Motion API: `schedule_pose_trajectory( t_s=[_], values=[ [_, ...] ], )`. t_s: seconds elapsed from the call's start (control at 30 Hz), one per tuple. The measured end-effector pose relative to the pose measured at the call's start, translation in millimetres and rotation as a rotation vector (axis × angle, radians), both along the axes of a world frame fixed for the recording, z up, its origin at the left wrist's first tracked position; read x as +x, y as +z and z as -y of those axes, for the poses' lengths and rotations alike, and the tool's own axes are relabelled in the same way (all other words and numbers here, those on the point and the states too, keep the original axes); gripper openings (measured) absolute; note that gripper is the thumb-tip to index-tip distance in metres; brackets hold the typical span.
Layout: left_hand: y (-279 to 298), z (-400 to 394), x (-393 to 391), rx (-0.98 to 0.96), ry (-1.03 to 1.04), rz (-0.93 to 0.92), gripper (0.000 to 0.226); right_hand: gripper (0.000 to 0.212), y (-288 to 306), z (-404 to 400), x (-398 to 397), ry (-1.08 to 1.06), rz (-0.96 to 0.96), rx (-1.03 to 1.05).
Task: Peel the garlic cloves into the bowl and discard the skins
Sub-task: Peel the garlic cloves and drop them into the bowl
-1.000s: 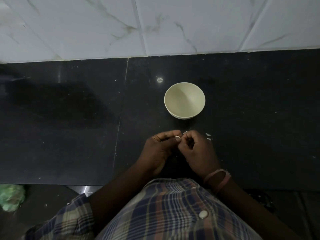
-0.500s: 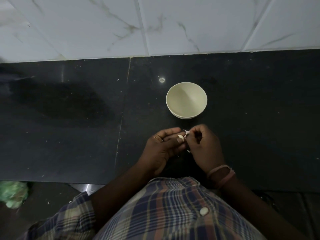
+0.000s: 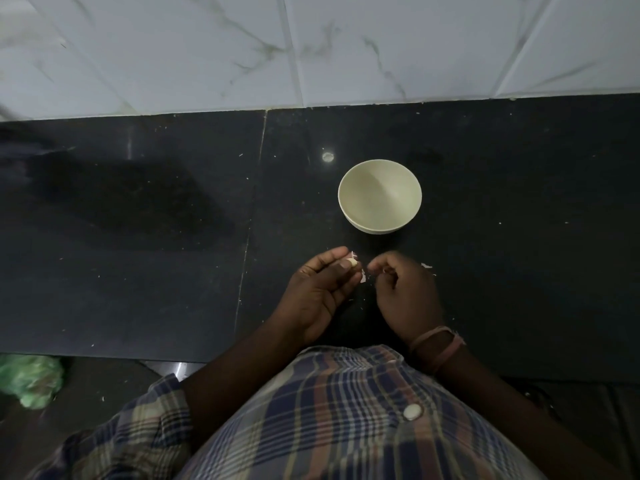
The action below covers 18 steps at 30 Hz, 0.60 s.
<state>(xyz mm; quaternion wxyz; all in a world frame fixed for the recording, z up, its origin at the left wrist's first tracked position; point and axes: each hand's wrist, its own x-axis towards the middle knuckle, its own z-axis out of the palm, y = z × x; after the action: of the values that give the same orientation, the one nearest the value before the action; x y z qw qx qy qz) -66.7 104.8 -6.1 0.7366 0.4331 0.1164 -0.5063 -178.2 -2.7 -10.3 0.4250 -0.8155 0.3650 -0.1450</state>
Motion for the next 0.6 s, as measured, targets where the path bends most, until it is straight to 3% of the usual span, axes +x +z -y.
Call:
schedule_pose_trajectory(
  t_s=[0.2,0.43,0.6],
  values=[
    [-3,-5,2,0.002,0.021,-0.004,0.024,0.008,-2,-7,12,0.0,0.04,0.032],
    [-1,-5,2,0.021,0.036,0.027,0.02,0.014,1,-13,10,0.061,0.179,-0.079],
    [-3,-6,-1,0.033,0.011,0.058,0.032,0.008,4,-12,12,0.072,0.168,-0.109]
  ],
)
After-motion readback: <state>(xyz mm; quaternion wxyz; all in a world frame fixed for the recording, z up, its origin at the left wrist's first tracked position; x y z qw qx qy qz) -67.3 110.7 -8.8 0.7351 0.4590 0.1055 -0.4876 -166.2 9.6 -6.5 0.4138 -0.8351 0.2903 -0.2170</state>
